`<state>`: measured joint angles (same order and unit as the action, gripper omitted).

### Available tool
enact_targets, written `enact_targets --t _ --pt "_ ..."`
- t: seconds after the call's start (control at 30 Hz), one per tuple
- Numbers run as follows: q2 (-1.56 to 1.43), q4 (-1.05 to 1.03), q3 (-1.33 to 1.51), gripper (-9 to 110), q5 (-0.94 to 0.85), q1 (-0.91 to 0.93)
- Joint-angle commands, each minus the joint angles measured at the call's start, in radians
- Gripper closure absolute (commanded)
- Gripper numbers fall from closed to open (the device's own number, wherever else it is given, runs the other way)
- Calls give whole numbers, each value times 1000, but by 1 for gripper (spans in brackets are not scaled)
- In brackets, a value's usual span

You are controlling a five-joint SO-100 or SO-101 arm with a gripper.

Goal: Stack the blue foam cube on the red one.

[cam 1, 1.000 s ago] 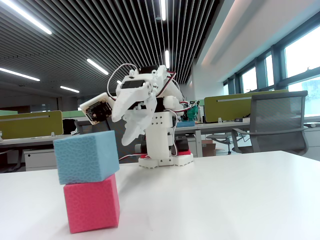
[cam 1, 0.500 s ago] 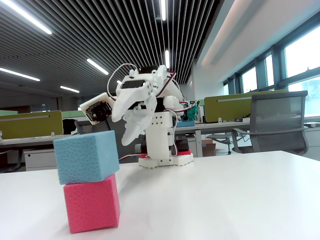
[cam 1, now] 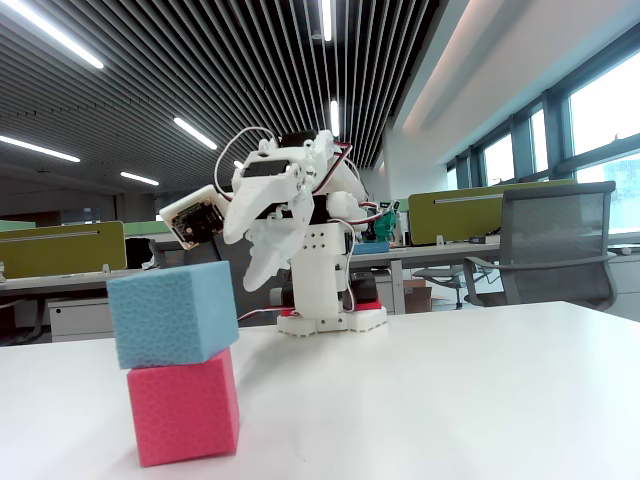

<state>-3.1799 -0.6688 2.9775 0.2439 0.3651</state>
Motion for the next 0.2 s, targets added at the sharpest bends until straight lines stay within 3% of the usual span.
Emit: enact_targets --t 0.0,0.17 --pt "-6 15 -8 79 3 -5" --pt "-6 15 -8 79 3 -5"
